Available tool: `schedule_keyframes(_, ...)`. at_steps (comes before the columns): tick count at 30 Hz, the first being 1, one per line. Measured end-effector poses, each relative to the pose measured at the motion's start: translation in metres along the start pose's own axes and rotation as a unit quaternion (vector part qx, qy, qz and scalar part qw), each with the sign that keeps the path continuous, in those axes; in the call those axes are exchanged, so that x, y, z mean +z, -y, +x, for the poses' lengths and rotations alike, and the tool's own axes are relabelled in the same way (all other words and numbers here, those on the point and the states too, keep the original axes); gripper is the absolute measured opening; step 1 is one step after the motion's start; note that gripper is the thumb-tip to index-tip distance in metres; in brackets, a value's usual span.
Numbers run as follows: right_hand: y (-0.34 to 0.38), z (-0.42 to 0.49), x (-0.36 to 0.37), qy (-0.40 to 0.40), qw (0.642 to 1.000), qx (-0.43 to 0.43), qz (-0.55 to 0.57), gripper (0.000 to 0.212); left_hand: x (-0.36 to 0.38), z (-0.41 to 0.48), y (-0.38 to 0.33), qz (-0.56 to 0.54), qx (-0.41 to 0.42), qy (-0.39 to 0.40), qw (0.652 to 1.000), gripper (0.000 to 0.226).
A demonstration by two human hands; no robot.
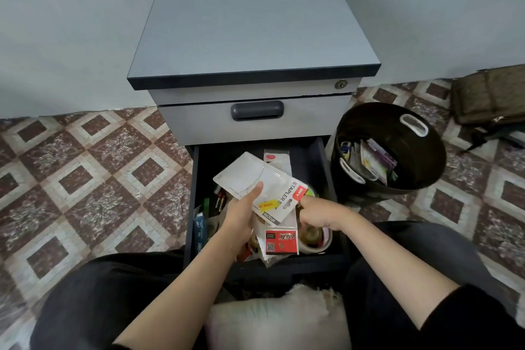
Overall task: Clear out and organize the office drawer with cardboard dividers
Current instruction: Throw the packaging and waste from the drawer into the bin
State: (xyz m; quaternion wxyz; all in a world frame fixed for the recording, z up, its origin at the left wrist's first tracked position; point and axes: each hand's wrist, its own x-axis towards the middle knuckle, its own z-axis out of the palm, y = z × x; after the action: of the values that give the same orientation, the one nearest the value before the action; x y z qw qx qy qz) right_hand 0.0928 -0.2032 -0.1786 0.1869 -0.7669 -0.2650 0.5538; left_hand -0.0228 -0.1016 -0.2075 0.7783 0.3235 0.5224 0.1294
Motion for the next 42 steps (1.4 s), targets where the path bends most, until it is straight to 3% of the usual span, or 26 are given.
schedule_keyframes(3,0.001,-0.008,-0.006,0.0,0.998,0.007,-0.06,0.028,0.0,-0.005,-0.004,0.003,0.016,0.014,1.0,0.032)
schedule_keyframes(6,-0.005,-0.005,-0.01,-0.019,0.983,0.002,0.181,0.033,0.0,-0.01,-0.007,0.022,0.027,0.04,0.999,0.021)
schedule_keyframes(9,-0.009,-0.004,-0.021,-0.085,0.913,-0.004,0.398,0.024,0.0,-0.014,-0.009,0.05,0.03,0.066,0.996,0.022)
schedule_keyframes(11,-0.011,-0.003,-0.029,-0.081,0.887,-0.012,0.453,0.031,0.005,-0.017,-0.009,0.08,0.031,0.085,0.993,0.026)
schedule_keyframes(15,-0.014,-0.017,-0.04,-0.015,0.919,-0.052,0.391,0.04,0.026,-0.024,-0.009,0.107,0.041,0.125,0.985,0.027)
schedule_keyframes(17,-0.015,-0.028,-0.043,-0.028,0.928,-0.076,0.365,0.041,0.041,-0.028,-0.009,0.114,0.046,0.155,0.98,0.033)
schedule_keyframes(20,-0.024,-0.042,-0.052,-0.087,0.949,-0.112,0.281,0.035,0.072,-0.038,-0.009,0.137,0.071,0.2,0.968,0.068)
schedule_keyframes(24,-0.045,-0.051,-0.071,-0.212,0.9,-0.102,0.366,0.045,0.118,-0.047,-0.008,0.135,0.101,0.165,0.972,0.078)
schedule_keyframes(28,-0.066,-0.053,-0.097,-0.297,0.853,-0.092,0.418,0.042,0.157,-0.056,-0.004,0.222,0.112,0.192,0.949,0.047)
schedule_keyframes(31,-0.08,-0.059,-0.119,-0.261,0.844,-0.095,0.458,0.025,0.183,-0.051,-0.004,0.283,0.103,0.21,0.93,0.042)
schedule_keyframes(33,-0.086,-0.06,-0.134,-0.205,0.846,-0.115,0.479,0.033,0.198,-0.044,-0.009,0.31,0.107,0.193,0.925,0.043)
schedule_keyframes(36,-0.089,-0.061,-0.157,-0.157,0.875,-0.097,0.447,0.042,0.22,-0.03,-0.019,0.331,0.114,0.192,0.917,0.045)
schedule_keyframes(38,-0.091,-0.055,-0.171,-0.165,0.884,-0.082,0.429,0.043,0.23,-0.024,-0.023,0.348,0.115,0.216,0.905,0.045)
schedule_keyframes(42,-0.101,-0.038,-0.192,-0.272,0.858,-0.046,0.434,0.034,0.246,0.002,-0.027,0.355,0.083,0.223,0.904,0.052)
